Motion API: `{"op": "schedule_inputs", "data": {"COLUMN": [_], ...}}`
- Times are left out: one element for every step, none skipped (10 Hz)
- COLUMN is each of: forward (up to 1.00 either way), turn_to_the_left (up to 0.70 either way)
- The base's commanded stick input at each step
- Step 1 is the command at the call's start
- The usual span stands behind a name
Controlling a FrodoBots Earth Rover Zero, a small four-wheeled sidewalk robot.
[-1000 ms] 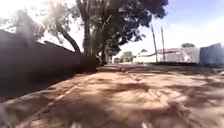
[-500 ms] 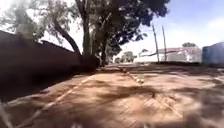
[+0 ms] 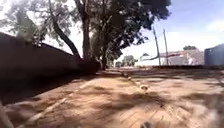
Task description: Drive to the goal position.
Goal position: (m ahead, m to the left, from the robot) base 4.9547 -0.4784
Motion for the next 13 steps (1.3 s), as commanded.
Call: {"op": "schedule_inputs", "data": {"forward": [0.69, 0.69, 0.69, 0.69, 0.69, 0.69, 0.69, 0.69, 0.69, 0.69, 0.69, 0.69, 0.69], "turn_to_the_left": [0.00, 0.00, 0.00, 0.00, 0.00, 0.00, 0.00, 0.00, 0.00, 0.00, 0.00, 0.00, 0.00]}}
